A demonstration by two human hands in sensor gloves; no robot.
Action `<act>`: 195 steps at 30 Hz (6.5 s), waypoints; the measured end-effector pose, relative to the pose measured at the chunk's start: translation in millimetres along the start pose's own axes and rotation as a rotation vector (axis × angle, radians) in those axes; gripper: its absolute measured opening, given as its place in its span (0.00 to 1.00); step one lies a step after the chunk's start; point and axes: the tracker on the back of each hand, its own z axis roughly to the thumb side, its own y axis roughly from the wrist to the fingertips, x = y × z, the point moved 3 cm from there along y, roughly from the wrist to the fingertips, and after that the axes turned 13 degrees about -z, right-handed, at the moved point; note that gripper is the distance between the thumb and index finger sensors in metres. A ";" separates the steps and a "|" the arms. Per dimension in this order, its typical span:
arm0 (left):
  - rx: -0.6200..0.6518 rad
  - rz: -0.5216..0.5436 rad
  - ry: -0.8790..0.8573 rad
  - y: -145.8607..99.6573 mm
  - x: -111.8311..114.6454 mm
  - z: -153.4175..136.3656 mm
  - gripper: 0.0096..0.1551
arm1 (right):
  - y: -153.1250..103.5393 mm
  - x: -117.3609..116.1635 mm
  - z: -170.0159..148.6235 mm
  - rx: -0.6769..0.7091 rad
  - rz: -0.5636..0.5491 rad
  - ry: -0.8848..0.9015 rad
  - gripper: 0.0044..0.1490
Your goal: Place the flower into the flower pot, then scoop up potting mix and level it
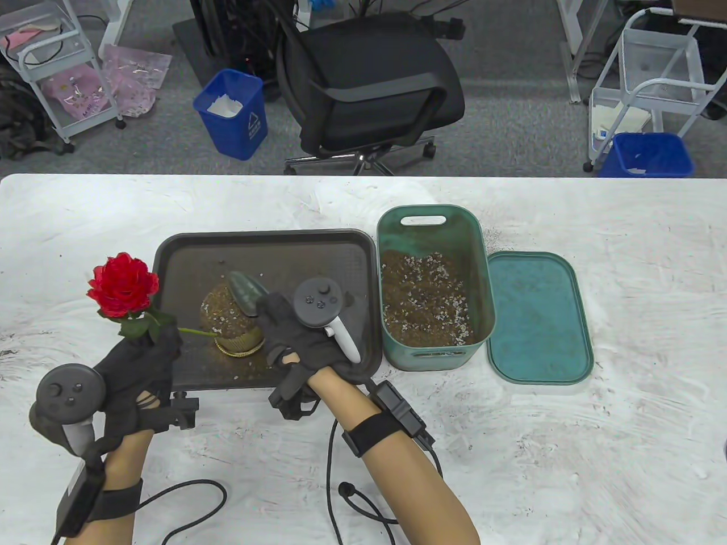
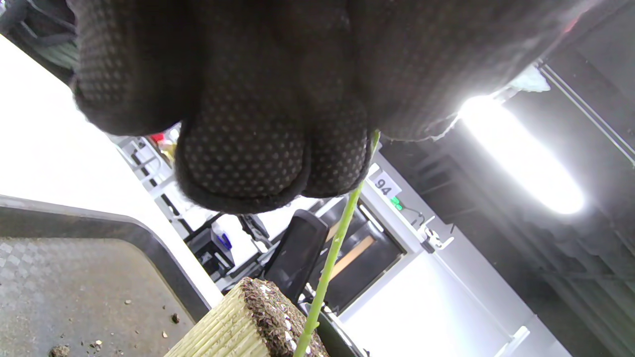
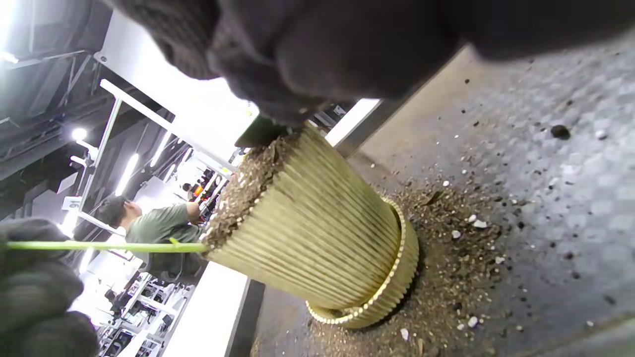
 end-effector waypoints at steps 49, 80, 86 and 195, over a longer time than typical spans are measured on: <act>0.053 -0.009 0.038 4.0 1.5 19.2 0.22 | -100.4 125.1 -65.4 0.102 -0.330 0.249 0.46; 0.079 0.006 0.394 77.1 -25.5 141.4 0.23 | -109.3 112.1 -78.2 0.142 -0.295 0.199 0.39; 0.083 0.027 0.410 79.4 -34.8 148.7 0.23 | -109.3 109.8 -77.6 0.142 -0.282 0.196 0.39; -0.094 -0.299 0.382 137.1 41.6 91.1 0.22 | -26.0 -6.1 62.7 0.436 -0.017 -0.485 0.31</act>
